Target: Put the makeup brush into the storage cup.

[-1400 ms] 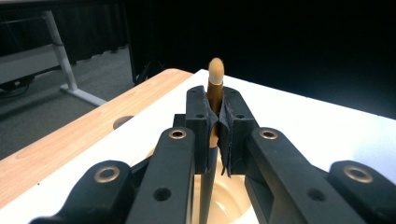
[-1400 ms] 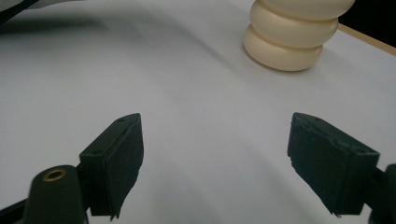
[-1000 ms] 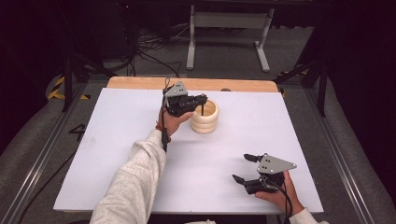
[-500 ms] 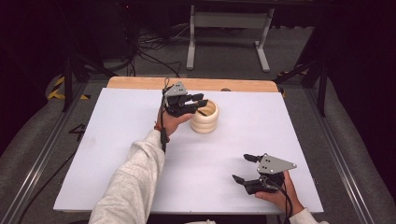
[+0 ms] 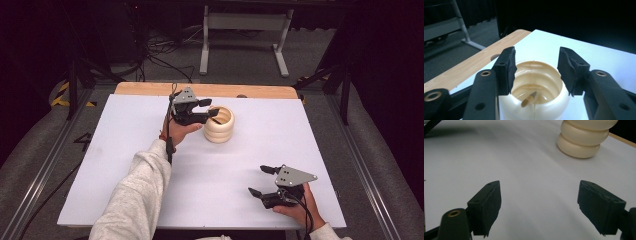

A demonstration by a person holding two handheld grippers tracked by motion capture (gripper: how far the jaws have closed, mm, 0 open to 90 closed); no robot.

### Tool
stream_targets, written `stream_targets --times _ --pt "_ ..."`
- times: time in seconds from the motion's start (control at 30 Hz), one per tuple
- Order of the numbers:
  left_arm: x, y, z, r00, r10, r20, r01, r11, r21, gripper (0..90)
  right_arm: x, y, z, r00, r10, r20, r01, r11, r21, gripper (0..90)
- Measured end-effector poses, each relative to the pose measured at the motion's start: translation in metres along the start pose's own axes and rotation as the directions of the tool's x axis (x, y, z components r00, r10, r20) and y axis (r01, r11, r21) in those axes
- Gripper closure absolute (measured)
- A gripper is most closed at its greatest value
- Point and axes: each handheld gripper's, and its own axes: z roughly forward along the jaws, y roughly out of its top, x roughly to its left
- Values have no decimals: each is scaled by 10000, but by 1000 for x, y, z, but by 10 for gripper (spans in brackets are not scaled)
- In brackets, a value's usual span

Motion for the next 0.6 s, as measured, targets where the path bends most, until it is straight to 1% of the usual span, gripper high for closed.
stream_targets --times 0.03,0.07,0.1,0.13,0.17,0.2,0.27,0.3,0.33,0.47,0.5,0.57,0.6 --pt "1 0 -1 10000 56 -58 -56 10000 12 483 0 0 0 10000 45 -86 -46 10000 -22 201" --pt "1 0 -1 10000 56 -58 -56 10000 12 467 0 0 0 10000 34 -72 -34 10000 -13 201" --pt "2 0 -4 9999 -4 -152 4 10000 3 467 0 0 0 10000 34 -72 -34 10000 -13 201" --pt "3 0 -6 9997 130 -225 -130 9999 4 443 0 0 0 10000 -7 -68 6 10000 -29 202" --pt "2 0 -7 9996 -73 -258 71 10000 -56 443 0 0 0 10000 -7 -68 6 10000 -29 202" --pt "3 0 -9 9994 39 -343 -39 10000 -5 429 0 1 0 10000 -7 -66 7 10000 -29 203" --pt "4 1 -11 9990 70 -432 -69 10000 29 377 1 0 0 10000 5 -68 -5 10000 3 203" --pt "3 1 -12 9988 4 -489 -3 10000 10 377 1 0 0 10000 5 -68 -5 10000 3 203" --pt "3 1 -13 9983 70 -583 -66 10000 58 362 1 0 0 10000 -17 -74 17 10000 4 203" --pt "3 2 -18 9973 89 -732 -81 9999 117 312 1 0 0 10000 -36 -68 36 10000 -1 204" --pt "4 2 -19 9964 225 -816 -210 9996 188 295 1 0 0 10000 -25 -63 26 10000 3 204" --pt "3 2 -21 9962 129 -858 -110 9997 227 259 0 0 0 10000 -11 -47 11 10000 10 204" --pt "3 2 -22 9954 292 -913 -264 9991 318 250 0 0 0 10000 -8 -57 8 10000 17 204"
